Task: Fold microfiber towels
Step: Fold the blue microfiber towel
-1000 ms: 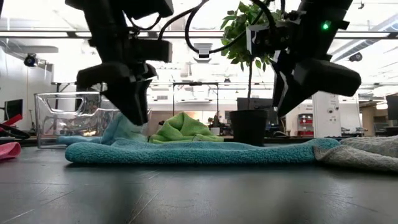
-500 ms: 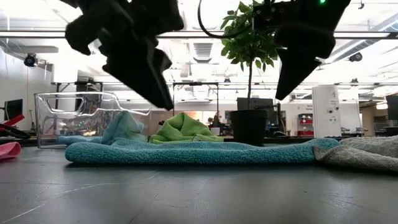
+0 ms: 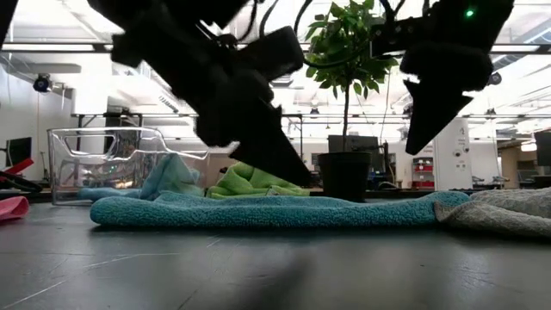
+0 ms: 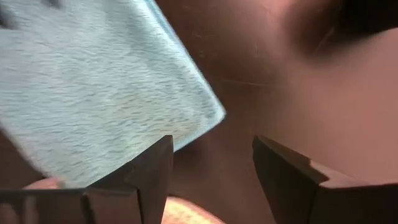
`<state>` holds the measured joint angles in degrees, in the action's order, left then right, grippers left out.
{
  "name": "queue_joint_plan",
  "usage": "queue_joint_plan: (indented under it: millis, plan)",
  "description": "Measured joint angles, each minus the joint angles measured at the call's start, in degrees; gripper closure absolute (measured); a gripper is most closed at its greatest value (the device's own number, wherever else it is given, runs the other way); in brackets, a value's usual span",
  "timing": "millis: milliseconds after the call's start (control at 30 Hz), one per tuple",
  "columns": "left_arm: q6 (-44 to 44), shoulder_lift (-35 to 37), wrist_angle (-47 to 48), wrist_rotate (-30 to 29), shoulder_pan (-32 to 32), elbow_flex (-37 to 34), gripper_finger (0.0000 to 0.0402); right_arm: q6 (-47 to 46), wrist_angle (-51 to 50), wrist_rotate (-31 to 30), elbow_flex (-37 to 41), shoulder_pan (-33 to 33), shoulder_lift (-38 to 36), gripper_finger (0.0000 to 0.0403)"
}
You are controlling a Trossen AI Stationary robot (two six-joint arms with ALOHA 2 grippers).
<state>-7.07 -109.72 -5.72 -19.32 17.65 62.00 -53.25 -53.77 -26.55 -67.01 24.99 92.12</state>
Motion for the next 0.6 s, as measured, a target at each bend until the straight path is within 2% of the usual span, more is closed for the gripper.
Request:
queue_joint_plan:
  millis: [133,367,600]
  plan:
    - [0.0,-1.0,0.2,-0.5,-1.0,0.0,0.0286,0.5,7.4,3.9,4.6,0.0,-4.4,0.0191]
    - [-1.4,-2.0,1.5,-1.5,-3.2,-0.1,0.0286,-1.0,28.1,12.2,17.0,-1.5,-14.1,0.0192]
    - [-4.7,-1.9,7.5,-3.8,-5.8,-0.1,0.0286,-12.0,30.1,12.7,25.4,-5.7,-19.6,0.0184]
